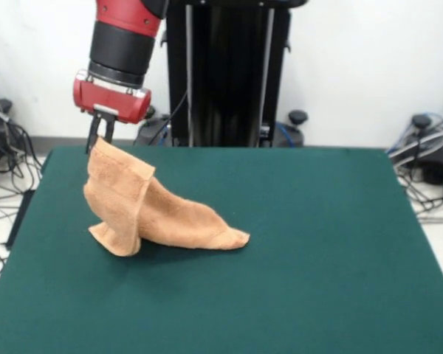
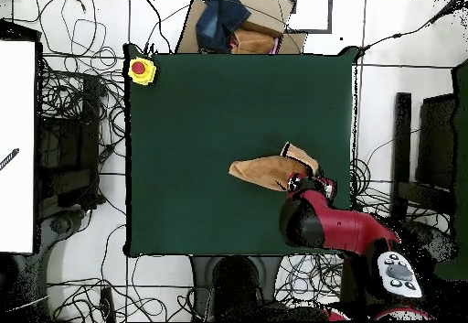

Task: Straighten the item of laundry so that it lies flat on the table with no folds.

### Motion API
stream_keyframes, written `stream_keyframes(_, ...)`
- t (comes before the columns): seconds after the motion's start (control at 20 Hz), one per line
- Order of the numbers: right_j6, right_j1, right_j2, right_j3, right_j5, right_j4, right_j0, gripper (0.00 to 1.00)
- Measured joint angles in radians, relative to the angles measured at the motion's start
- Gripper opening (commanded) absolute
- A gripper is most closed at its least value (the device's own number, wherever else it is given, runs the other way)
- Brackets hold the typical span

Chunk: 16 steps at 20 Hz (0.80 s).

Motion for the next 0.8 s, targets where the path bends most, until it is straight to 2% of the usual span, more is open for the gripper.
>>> stream_keyframes(0.35,0.000,0.001,-0.001,-0.003,0.000,0.006,-0.001,0.00)
stream_keyframes(0.5,0.000,-0.010,0.001,0.038,0.018,0.043,-0.003,0.00)
stream_keyframes(0.6,0.000,-0.022,0.005,0.072,0.054,0.075,-0.009,0.00)
stream_keyframes(0.75,0.000,-0.065,0.008,0.157,0.190,0.150,-0.015,0.00)
stream_keyframes(0.8,0.000,-0.095,0.007,0.202,0.285,0.185,-0.011,0.00)
